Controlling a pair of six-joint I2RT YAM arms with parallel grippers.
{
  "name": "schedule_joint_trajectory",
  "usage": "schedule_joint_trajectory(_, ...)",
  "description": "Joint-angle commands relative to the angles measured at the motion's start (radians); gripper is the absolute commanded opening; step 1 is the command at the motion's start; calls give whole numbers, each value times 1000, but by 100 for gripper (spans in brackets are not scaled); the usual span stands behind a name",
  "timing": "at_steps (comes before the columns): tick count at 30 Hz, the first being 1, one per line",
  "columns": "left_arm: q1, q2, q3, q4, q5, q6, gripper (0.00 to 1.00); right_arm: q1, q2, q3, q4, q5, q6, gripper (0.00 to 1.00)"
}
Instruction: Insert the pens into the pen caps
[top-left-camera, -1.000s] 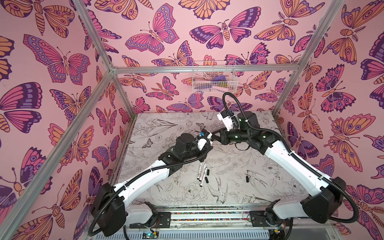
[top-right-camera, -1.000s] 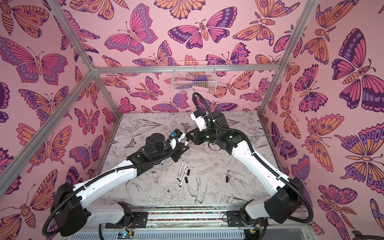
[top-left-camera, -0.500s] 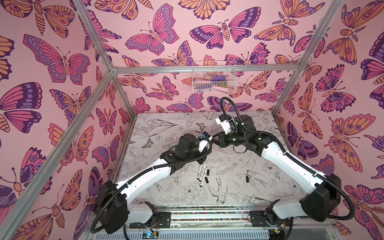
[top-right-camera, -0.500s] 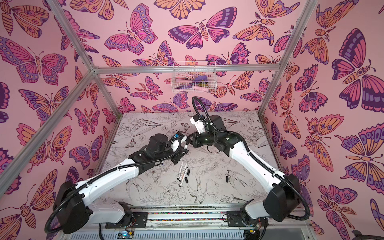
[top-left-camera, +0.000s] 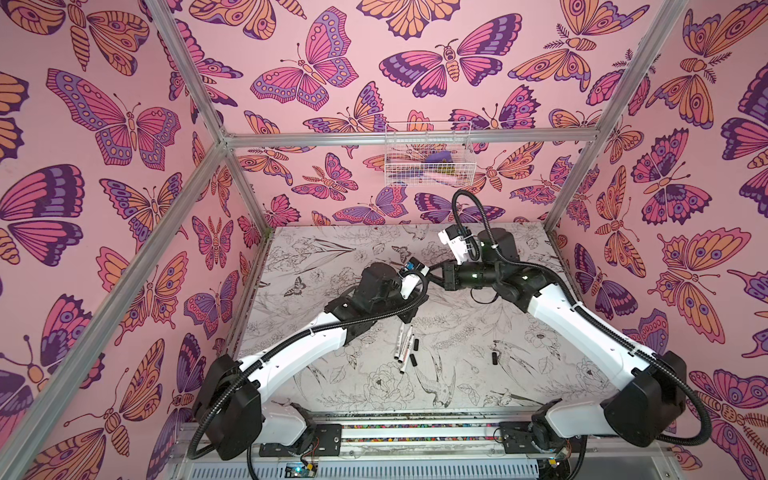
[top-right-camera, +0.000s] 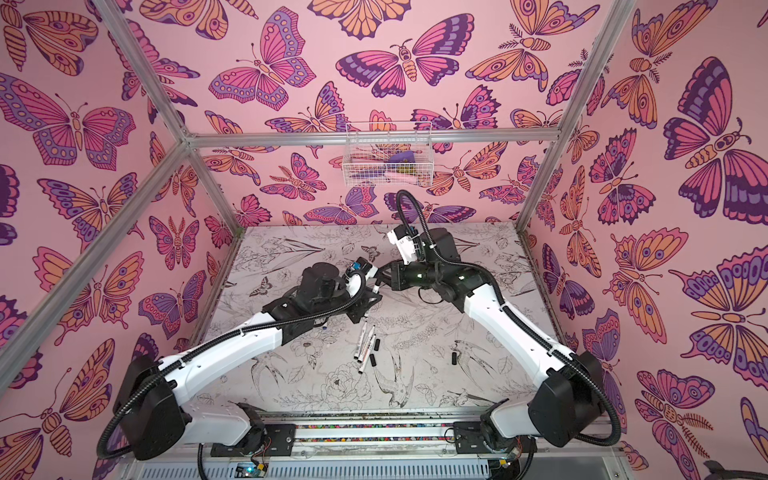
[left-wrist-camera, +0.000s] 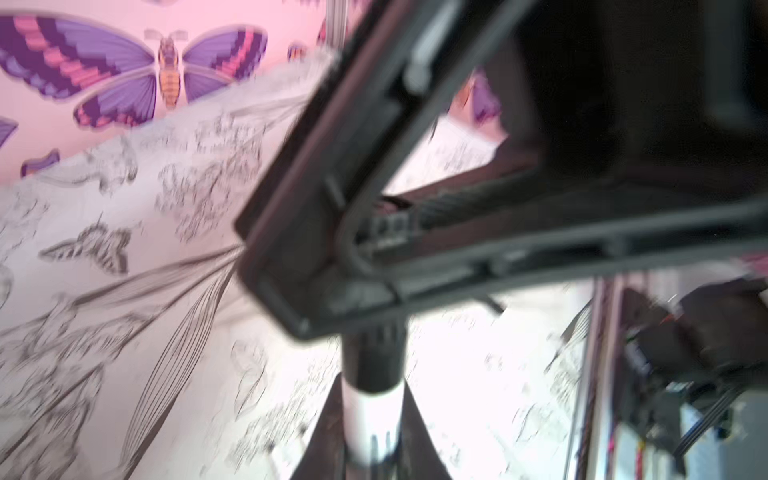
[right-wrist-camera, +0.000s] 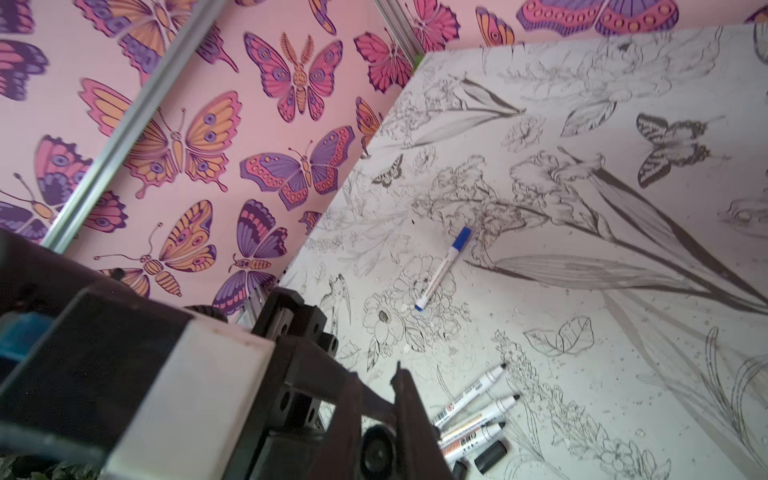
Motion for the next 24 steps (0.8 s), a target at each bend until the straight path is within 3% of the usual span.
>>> schedule_joint_trajectory(1, 51, -165, 23, 924, 67, -209, 0, 1, 56, -114, -332, -156, 41, 0)
schedule_joint_trajectory(8, 49, -234, -152, 911, 40, -335, 0, -1, 57, -115, -288, -165, 70, 0)
schedule_joint_trajectory(17, -7, -316, -278, 711, -62, -268, 0, -4, 23, -102, -247, -156, 99, 0)
schedule_joint_trajectory(21, -19, -297, -302, 685, -64, -281, 0, -4, 5, -84, -234, -155, 102, 6)
schedule_joint_trajectory(24, -28, -270, -329, 683, -65, -297, 0, -4, -12, -65, -214, -149, 110, 25)
